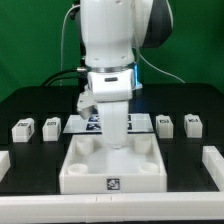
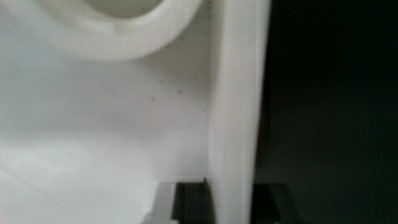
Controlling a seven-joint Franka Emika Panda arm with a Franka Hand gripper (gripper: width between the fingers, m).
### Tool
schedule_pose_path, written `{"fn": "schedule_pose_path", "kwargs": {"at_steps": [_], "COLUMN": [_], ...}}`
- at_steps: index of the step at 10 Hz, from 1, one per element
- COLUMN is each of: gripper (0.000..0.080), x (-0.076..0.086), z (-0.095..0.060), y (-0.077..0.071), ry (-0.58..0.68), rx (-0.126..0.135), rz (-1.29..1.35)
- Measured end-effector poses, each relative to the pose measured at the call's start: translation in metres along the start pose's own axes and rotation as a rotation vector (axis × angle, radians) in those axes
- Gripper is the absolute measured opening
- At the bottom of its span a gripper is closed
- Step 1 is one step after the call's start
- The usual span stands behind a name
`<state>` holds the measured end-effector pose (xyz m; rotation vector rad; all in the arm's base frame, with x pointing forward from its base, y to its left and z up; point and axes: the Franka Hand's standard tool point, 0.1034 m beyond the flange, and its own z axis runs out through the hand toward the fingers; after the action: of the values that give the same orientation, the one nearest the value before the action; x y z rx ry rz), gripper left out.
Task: Assemble one leg
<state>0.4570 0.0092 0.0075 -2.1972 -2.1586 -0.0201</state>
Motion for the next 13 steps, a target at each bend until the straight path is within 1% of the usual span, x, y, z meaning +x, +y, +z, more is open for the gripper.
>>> {"fn": "schedule_pose_path", "kwargs": {"at_steps": [1, 2, 4, 5, 6, 11, 12, 13], "gripper": [0.0064, 0.0063, 0.0062, 0.0062, 0.0062, 0.0062, 0.0234, 0.0369], "x": [0.017, 0.031, 0.049, 0.058, 0.061, 0.059, 0.059, 0.058], "z": [0.0, 0.0, 0.002, 0.003, 0.004, 0.005, 0.005, 0.005], "y": [0.012, 0.02, 0.031, 0.032, 0.032, 0.032, 0.032, 0.032], "ry": [0.009, 0.015, 0.027, 0.032, 0.033, 0.037, 0.037, 0.037], "rx": [-0.014, -0.023, -0.034, -0.029, -0.029, -0.031, -0.031, -0.031], "rz": [0.005, 0.002, -0.004, -0.017, -0.023, -0.061, -0.06, -0.059]}}
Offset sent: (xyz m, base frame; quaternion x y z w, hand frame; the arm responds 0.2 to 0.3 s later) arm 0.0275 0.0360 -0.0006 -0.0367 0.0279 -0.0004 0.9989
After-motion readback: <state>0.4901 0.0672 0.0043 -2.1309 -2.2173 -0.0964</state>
